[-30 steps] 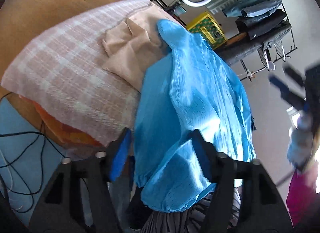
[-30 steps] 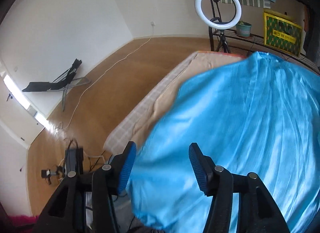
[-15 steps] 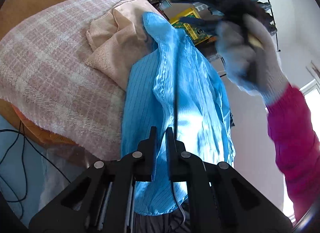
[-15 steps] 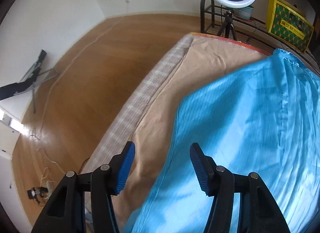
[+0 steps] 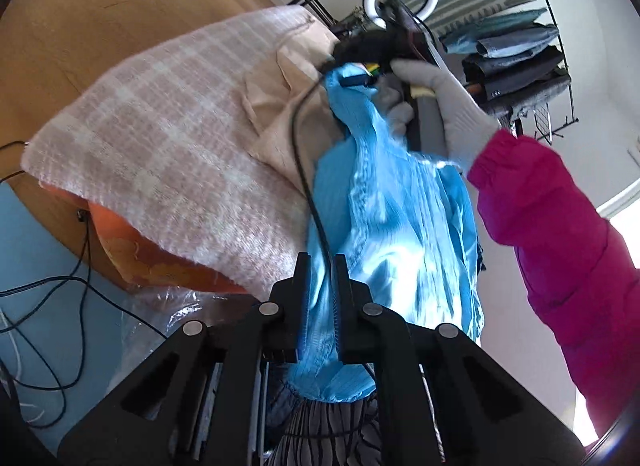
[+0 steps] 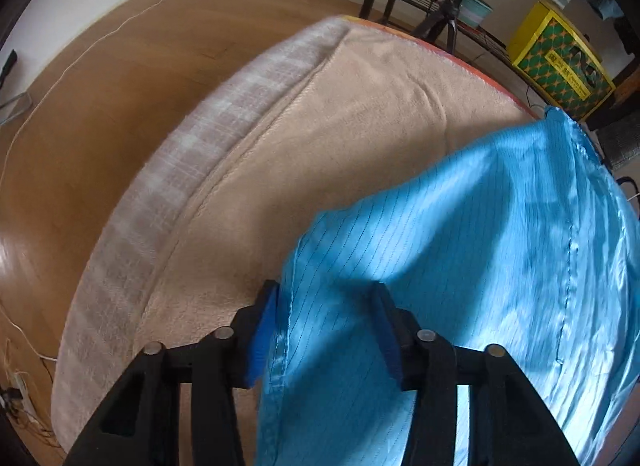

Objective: Fold large clothes

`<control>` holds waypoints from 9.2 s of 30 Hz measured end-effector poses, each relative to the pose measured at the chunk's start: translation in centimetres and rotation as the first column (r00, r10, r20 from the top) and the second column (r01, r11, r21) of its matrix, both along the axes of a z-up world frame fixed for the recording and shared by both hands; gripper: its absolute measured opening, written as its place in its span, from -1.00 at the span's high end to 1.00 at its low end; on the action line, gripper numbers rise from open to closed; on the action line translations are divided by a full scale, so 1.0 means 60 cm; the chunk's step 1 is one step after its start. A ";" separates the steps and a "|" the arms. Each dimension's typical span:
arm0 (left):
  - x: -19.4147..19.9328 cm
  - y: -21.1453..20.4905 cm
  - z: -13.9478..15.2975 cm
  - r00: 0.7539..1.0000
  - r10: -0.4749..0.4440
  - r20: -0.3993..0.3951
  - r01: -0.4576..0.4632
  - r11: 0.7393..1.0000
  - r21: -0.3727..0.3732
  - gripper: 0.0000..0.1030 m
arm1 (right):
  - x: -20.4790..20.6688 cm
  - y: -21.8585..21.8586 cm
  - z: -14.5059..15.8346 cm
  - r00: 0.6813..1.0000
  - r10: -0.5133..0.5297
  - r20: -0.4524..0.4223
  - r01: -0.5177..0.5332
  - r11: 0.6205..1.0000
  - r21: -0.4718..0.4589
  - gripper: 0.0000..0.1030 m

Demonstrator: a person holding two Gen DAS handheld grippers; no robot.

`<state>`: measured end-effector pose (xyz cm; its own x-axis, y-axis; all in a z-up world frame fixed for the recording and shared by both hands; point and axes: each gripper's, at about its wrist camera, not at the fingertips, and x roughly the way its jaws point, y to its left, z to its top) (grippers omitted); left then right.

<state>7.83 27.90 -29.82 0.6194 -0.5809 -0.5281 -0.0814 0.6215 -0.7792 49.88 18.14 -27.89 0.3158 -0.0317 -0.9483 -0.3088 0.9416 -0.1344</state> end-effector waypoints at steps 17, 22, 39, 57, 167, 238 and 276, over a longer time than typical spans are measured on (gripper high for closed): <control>0.074 -0.030 -0.014 0.999 -0.038 -0.023 0.040 0.994 0.103 0.06 | -0.041 -0.161 0.175 0.988 0.084 0.130 -0.125 0.931 0.342 1.00; 0.079 -0.064 -0.009 0.996 -0.088 -0.007 0.088 0.985 0.147 0.11 | -0.038 -0.184 0.180 0.988 0.075 0.132 -0.118 0.923 0.365 1.00; 0.051 -0.105 0.049 0.994 -0.083 0.066 0.070 0.981 0.183 0.99 | -0.009 -0.049 0.127 0.907 0.411 0.090 -0.403 0.910 -0.095 0.35; 0.025 -0.113 0.057 0.998 -0.037 0.042 0.026 0.972 0.235 0.69 | -0.009 0.013 0.077 0.942 0.332 -0.046 -0.328 0.941 0.080 0.27; -0.076 -0.101 -0.159 0.996 0.084 -0.012 -0.074 0.795 -0.602 0.86 | -0.295 -0.212 0.177 0.956 0.293 -0.011 -0.266 0.881 0.392 -0.04; -0.024 -0.551 0.157 0.794 -0.607 0.030 0.478 0.655 0.586 0.98 | -0.105 -0.639 0.049 0.901 -0.391 -0.188 0.395 0.560 0.728 1.00; 0.005 -0.353 0.063 0.959 -0.269 -0.084 0.280 0.946 0.166 0.11 | -0.585 -0.712 0.193 0.973 -0.231 0.011 0.159 0.703 0.693 0.16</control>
